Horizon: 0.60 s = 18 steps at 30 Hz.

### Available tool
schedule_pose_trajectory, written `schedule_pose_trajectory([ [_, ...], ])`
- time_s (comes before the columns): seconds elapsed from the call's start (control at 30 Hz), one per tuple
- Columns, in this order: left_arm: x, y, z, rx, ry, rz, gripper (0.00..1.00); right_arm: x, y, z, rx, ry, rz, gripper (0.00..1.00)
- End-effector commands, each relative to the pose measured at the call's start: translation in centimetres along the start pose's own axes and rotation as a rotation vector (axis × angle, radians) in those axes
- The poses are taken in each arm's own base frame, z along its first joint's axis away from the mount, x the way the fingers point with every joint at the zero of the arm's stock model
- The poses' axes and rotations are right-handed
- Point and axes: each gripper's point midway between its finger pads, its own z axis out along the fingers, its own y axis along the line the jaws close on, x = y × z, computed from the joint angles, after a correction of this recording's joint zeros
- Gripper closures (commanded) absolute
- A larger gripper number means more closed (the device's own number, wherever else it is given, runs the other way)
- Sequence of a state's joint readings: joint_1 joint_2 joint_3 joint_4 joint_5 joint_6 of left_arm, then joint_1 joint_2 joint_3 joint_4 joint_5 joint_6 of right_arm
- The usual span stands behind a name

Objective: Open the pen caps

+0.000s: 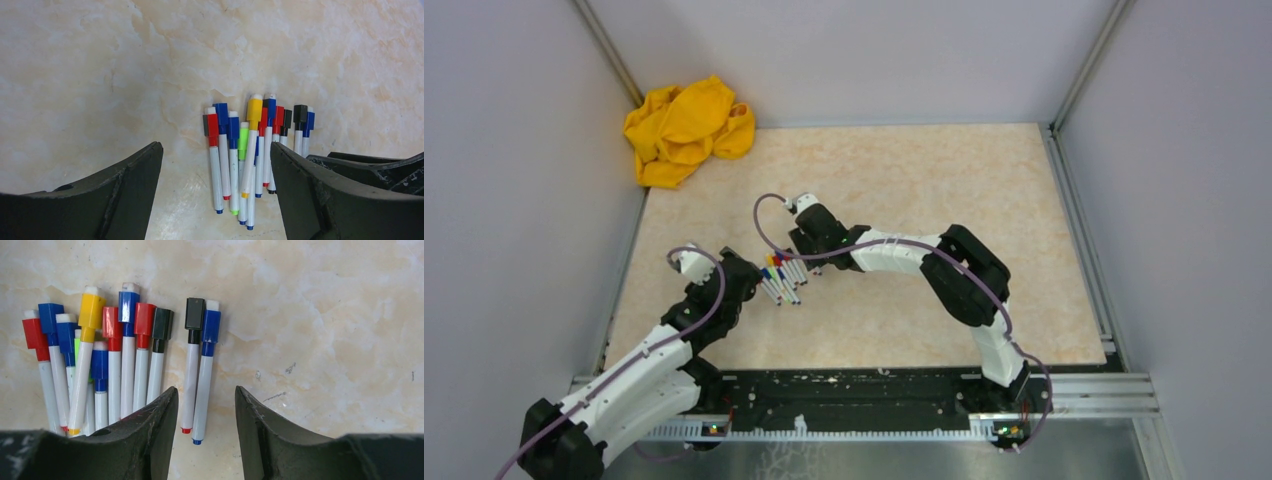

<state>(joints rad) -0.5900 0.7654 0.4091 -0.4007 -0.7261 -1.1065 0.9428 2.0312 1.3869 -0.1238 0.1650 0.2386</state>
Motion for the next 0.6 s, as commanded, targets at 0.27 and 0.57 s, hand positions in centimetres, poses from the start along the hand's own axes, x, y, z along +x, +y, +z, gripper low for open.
schedule_pose_trajectory([
  [0.27,-0.1,0.1,-0.1,0.009,-0.015,-0.005,0.15,-1.3,-0.5,0.0,0.047,-0.041,0.001,0.56],
  [0.57,-0.5,-0.1,-0.2,0.019,-0.028,-0.017,0.15,0.0,-0.5,1.3,0.051,0.004,-0.010,0.58],
])
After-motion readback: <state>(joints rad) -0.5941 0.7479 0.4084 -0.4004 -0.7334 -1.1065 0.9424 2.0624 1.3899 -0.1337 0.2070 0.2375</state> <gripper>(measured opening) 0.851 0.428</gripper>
